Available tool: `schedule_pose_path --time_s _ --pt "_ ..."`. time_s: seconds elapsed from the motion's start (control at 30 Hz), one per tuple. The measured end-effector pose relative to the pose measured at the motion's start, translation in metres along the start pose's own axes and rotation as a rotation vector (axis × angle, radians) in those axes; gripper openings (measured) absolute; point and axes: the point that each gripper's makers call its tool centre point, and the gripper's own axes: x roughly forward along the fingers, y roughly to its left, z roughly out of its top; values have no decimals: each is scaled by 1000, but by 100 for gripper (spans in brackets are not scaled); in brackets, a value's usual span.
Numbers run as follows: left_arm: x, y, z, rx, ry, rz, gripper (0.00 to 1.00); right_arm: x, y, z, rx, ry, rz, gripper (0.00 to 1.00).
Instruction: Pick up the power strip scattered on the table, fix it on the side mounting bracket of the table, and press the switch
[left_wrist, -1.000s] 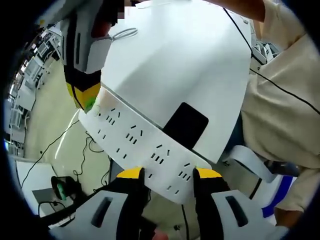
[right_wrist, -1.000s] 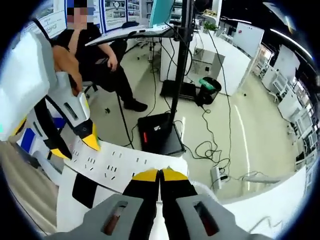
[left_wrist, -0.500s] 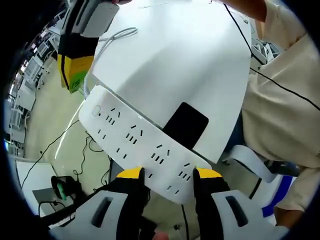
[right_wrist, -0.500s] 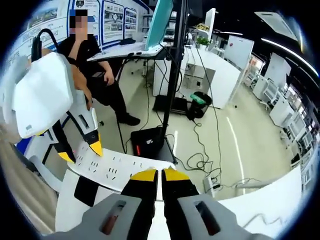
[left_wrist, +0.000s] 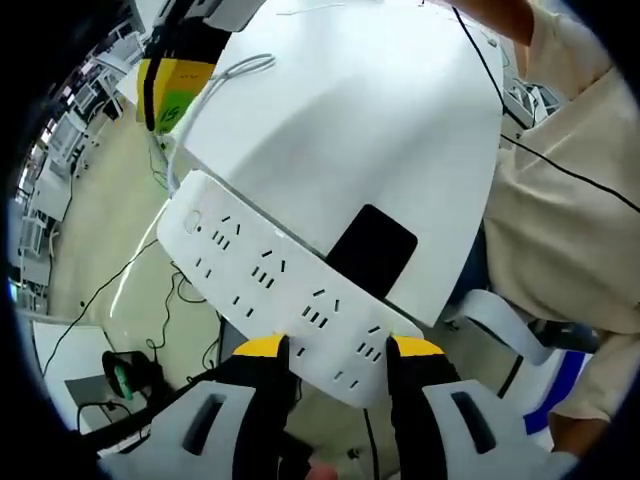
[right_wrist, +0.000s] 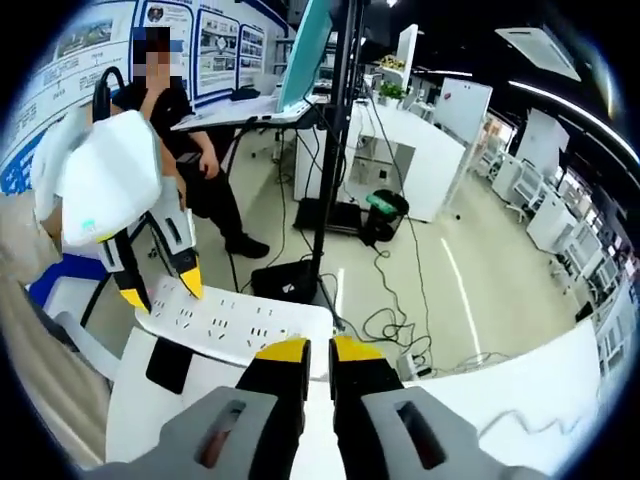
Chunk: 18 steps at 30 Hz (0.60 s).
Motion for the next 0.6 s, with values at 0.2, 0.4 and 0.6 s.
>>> schedule_pose_path --time_s 0.2,0.4,0.6 --pt "-1 -1 -2 -1 -8 0 43 -14 -3 -2 -1 -33 -33 7" --pt "-2 -2 -3 0 -25 -1 43 -30 -7 -5 10 -70 -61 8" --pt "-1 -1 -3 -3 -13 0 43 -47 -10 -7 21 -103 -86 10"
